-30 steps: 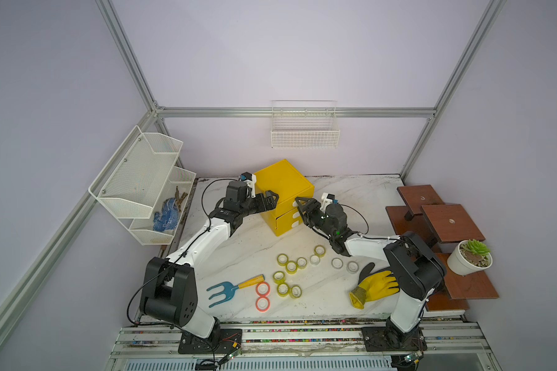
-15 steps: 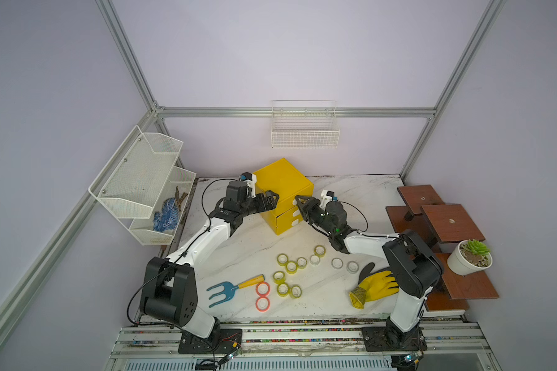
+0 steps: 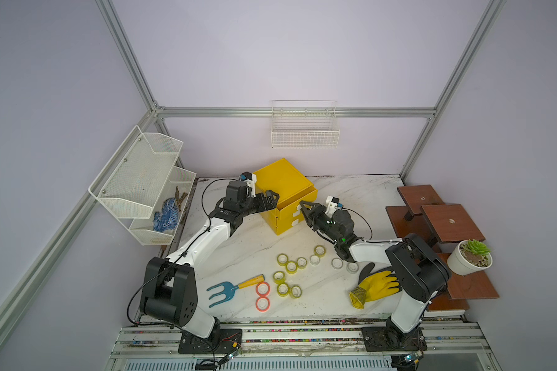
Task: Place the transparent tape into the drawer according to color
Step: Open the drawer in the storage box.
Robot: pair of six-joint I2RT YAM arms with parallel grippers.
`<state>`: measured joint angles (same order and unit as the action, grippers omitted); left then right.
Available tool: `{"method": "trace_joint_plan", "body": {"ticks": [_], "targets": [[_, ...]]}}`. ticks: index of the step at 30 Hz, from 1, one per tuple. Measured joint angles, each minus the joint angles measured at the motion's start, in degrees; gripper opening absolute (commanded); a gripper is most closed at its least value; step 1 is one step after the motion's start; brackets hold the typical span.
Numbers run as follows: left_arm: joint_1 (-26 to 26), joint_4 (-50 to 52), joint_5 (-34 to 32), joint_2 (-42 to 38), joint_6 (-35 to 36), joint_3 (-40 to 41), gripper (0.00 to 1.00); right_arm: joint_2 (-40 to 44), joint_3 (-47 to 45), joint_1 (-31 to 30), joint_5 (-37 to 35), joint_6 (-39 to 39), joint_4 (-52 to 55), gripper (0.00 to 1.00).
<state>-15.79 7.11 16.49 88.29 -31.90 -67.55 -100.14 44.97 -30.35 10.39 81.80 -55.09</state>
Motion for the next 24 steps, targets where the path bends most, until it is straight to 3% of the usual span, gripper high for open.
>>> {"method": "trace_joint_plan", "body": {"ticks": [24], "targets": [[0.00, -0.20, 0.28, 0.74, -0.04, 0.00, 1.00, 12.35, -13.53, 1.53, 1.18, 0.68, -0.52, 0.36]]}}
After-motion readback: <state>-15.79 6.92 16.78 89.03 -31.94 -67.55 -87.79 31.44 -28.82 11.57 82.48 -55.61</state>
